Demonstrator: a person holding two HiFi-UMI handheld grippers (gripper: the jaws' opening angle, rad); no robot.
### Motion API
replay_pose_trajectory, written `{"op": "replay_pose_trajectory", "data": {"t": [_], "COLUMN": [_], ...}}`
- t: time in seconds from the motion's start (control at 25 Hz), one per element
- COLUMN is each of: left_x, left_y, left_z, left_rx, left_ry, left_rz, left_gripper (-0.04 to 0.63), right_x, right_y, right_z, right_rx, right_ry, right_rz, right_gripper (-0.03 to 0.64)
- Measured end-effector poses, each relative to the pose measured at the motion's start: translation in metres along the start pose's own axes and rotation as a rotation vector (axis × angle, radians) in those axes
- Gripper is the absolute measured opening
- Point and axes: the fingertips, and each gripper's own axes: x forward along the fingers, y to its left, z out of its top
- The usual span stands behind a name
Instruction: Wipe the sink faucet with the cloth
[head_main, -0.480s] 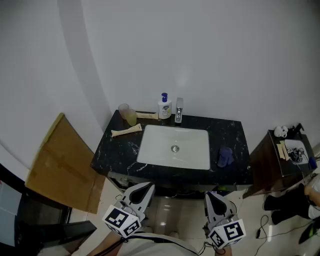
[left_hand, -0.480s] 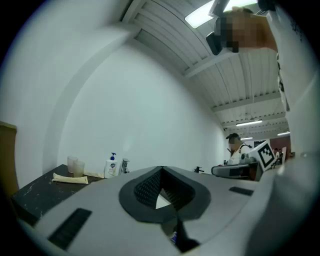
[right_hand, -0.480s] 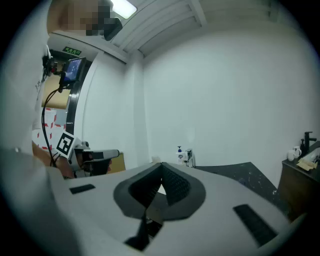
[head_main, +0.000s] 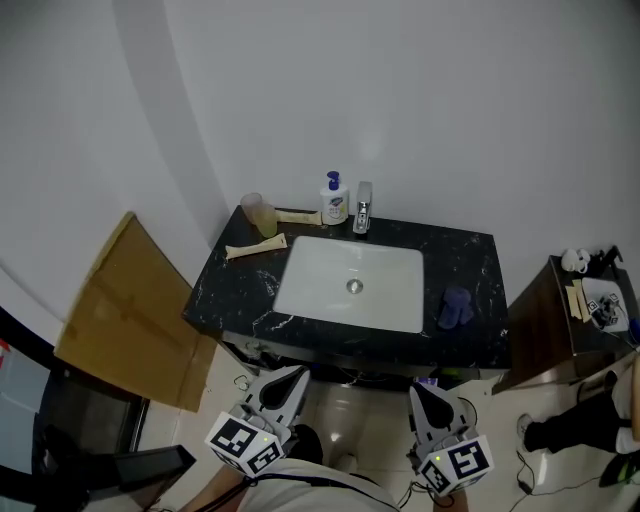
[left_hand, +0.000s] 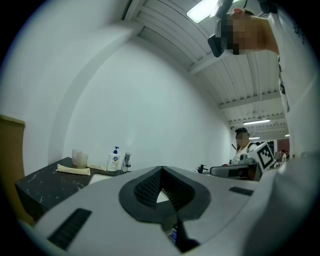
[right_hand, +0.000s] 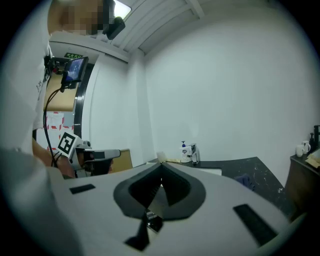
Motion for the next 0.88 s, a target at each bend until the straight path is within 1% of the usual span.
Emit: {"op": "replay_pose_trajectory", "data": {"t": [0.2,0.44,0.68,0.88], "left_x": [0.016,0.06,0.119,0.156], "left_y": [0.013,0.052,0.104,0.138], "left_z": [-0.001,0.003,0.021,0.035], "left_rx": [0.002,-0.007,-0.005,-0.003], "left_ry": [0.003,0.014,0.011,0.01], "left_rz": [0.006,-0.018,-0.091,-0.162], "left_gripper": [0.002,0.002,0.002,0.002], "right_x": [0.017,0.067,0.137,0.191], "right_y": [-0.01,-0.032,-0.055,-0.064], "right_z": [-0.001,0.004,0.024,0.041], "right_rx": [0.008,0.003,-0.007,-0.012], "right_ry": [0.006,0.015,0.008,-0.01], "right_rz": [0.008,-0.008,-0.042,-0.07], "right_gripper": [0.005,0.005,0.005,0.005]}}
